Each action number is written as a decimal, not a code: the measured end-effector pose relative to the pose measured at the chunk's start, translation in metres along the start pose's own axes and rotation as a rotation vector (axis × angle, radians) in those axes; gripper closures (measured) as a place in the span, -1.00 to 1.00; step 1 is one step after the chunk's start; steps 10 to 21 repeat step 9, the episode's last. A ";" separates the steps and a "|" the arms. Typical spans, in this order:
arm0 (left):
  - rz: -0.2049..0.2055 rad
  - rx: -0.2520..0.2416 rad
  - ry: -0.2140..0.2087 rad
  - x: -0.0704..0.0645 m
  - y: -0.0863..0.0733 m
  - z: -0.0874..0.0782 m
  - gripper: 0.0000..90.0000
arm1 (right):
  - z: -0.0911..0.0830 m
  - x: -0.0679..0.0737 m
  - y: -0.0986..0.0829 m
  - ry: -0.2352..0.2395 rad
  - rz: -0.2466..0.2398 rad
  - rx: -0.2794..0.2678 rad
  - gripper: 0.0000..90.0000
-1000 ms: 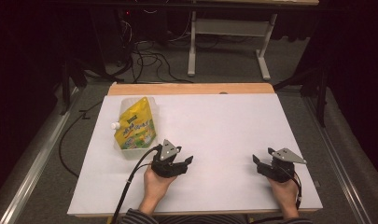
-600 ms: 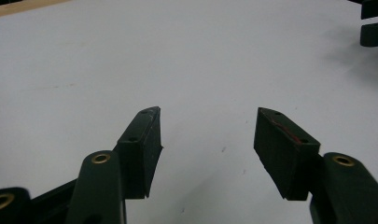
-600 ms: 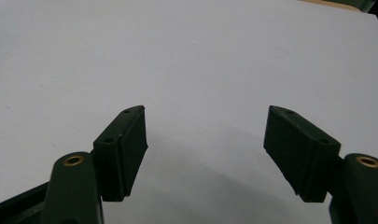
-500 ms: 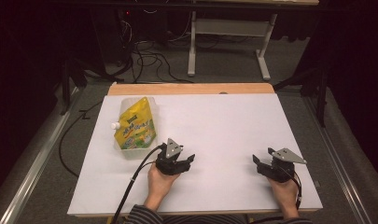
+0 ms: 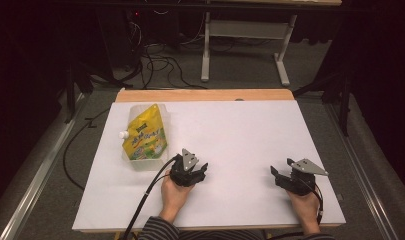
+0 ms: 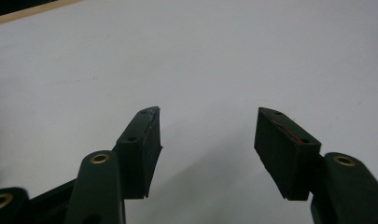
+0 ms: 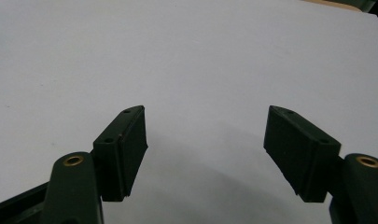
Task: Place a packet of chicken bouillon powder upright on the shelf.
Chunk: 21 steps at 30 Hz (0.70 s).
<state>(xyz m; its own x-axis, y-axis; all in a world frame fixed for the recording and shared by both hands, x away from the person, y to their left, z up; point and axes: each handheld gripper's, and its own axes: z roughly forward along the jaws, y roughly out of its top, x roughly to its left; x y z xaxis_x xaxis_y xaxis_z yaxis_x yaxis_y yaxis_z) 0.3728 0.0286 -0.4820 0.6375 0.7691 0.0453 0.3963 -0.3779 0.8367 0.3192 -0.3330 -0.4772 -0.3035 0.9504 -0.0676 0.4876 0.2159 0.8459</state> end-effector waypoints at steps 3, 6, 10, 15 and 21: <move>0.008 -0.002 0.013 -0.001 0.000 -0.001 -0.09 | 0.000 0.000 0.000 0.000 0.000 0.002 -0.32; 0.021 0.000 0.026 -0.003 -0.001 -0.001 -0.11 | 0.000 0.000 0.000 0.000 -0.002 0.004 -0.32; 0.016 0.000 0.028 -0.003 -0.001 -0.001 -0.14 | 0.000 -0.001 0.000 0.002 0.005 -0.001 -0.32; 0.016 0.000 0.028 -0.003 -0.001 -0.001 -0.14 | 0.000 -0.001 0.000 0.002 0.005 -0.001 -0.32; 0.016 0.000 0.028 -0.003 -0.001 -0.001 -0.14 | 0.000 -0.001 0.000 0.002 0.005 -0.001 -0.32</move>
